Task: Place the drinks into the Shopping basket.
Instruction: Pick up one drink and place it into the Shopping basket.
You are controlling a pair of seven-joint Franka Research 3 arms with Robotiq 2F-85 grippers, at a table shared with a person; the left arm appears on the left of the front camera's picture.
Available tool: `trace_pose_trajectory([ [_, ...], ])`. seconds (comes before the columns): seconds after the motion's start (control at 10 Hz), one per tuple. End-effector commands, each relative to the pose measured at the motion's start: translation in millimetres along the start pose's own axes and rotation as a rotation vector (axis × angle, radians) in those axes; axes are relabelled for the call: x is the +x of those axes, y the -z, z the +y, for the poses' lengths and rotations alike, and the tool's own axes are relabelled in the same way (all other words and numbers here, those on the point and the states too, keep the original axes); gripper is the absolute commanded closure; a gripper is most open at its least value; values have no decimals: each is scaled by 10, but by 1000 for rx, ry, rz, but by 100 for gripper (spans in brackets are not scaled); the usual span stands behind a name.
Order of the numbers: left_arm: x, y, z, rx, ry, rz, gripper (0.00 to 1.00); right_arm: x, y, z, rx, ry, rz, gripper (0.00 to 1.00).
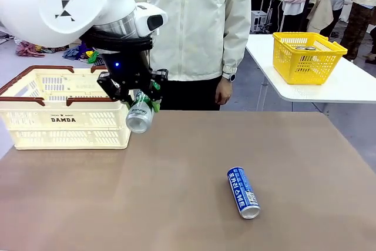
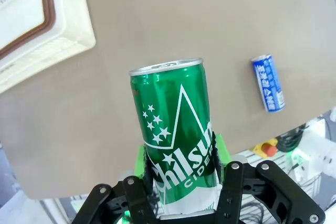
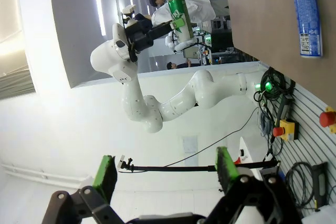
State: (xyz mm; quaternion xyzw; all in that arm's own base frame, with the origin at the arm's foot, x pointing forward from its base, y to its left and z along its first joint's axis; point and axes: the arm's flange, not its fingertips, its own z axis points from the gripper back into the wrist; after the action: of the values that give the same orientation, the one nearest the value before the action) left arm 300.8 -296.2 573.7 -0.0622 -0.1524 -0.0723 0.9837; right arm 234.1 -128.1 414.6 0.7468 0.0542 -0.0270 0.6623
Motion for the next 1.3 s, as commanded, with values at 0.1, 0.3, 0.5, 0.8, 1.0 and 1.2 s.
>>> trace_pose_trajectory([
  [0.1, 936, -288, 333, -36, -99, -113, 100, 7, 16, 68, 10, 19, -5, 0],
  [0.3, 1666, -379, 910, -76, -92, -27, 100, 7, 16, 68, 10, 19, -5, 0],
  [0.5, 2164, -319, 1530, 21, -146, -57, 100, 7, 16, 68, 10, 19, -5, 0],
  [0.8, 2360, 240, 2347, 103, -256, 13, 100, 7, 16, 68, 10, 19, -5, 0],
  [1.0, 2203, 699, 2609, 173, -326, 8, 100, 7, 16, 68, 10, 19, -5, 0],
  [1.2, 2124, 1032, 2680, 172, -299, 5, 100, 7, 16, 68, 10, 19, -5, 0],
])
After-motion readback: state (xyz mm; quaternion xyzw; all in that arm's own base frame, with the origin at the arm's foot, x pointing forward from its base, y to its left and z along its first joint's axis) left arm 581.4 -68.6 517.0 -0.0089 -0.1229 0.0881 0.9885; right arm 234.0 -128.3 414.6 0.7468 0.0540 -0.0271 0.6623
